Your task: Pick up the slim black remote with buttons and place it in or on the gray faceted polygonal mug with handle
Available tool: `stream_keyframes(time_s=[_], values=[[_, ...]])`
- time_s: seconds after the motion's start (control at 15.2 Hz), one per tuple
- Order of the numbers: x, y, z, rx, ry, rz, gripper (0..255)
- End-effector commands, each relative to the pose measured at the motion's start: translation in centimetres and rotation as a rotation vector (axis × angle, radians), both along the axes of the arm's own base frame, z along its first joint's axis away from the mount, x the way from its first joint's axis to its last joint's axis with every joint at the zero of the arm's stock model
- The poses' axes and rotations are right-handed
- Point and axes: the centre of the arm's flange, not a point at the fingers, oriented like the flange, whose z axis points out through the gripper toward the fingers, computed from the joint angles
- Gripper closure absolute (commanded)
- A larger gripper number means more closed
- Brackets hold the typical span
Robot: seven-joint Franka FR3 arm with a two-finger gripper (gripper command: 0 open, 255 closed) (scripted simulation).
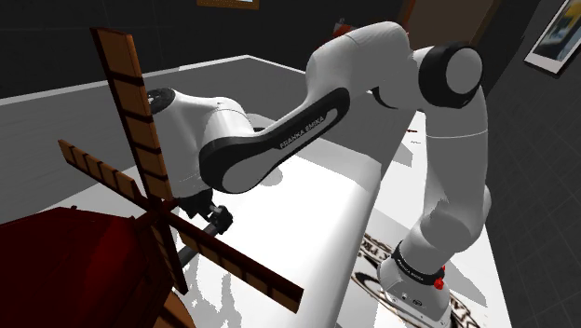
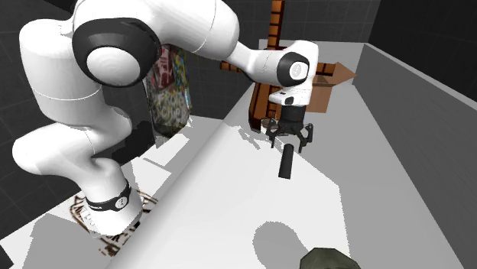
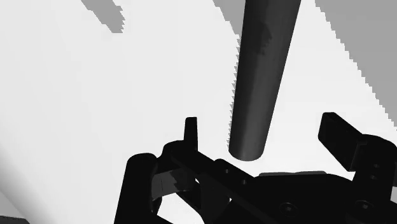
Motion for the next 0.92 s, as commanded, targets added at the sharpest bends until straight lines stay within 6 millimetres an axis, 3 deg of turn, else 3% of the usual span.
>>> stream_keyframes(time_s=[0.0,0.46,0.86], values=[[1.0,1.1,-1.3,-0.011,-0.005,-0.038,0],[1.0,0.2,-5.2,-0.011,-0.005,-0.038,0],[1.0,0.2,-5.2,-0.011,-0.005,-0.038,0]])
